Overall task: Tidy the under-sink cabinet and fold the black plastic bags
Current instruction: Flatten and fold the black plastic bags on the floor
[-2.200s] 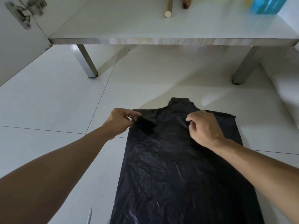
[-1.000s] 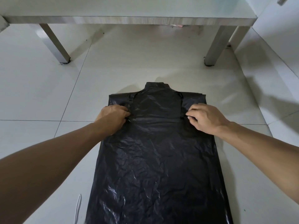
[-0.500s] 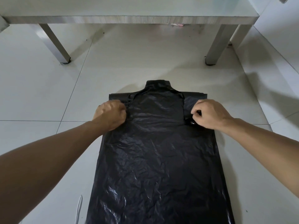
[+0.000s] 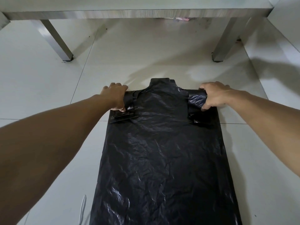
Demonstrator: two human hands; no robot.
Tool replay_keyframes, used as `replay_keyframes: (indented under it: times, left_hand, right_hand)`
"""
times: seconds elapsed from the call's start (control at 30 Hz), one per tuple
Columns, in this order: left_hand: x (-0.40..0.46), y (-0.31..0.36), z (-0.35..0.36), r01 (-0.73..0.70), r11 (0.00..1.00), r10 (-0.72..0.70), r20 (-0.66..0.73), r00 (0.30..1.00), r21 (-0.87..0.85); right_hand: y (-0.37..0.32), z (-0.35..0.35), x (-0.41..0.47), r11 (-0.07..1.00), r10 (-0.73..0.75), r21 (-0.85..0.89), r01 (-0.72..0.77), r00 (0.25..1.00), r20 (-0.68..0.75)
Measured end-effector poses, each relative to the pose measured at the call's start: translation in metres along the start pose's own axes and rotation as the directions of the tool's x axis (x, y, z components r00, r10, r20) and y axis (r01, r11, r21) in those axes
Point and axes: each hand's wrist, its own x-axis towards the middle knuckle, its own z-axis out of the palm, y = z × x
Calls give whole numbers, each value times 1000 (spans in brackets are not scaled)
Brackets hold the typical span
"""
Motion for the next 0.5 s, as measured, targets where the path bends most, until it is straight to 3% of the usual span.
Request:
replay_keyframes:
  times: [0.17,0.3,0.37,0.43,0.5]
  left_hand:
    - [2,-2,-7,33,999,-33,10,999,-12]
    - [-3,-7,-3,121,957,-114,42,993,-264]
    - [-8,-11,0,191,846,-168,90,982,-498]
    - [-14,-15,3,242,664,-211,133,968,-707]
    - [-21,-17,4,278,537,-244,169,955,-797]
  right_hand:
    - [2,-2,-2,987,27,160,-30,999,22]
    - [10,4,-5,915,62,402,-38,997,-46]
    - [15,8,-9,807,113,584,-82,993,-17]
    - [21,12,-13,692,153,707,-143,987,50]
    - [24,16,-17,578,205,777,-249,966,157]
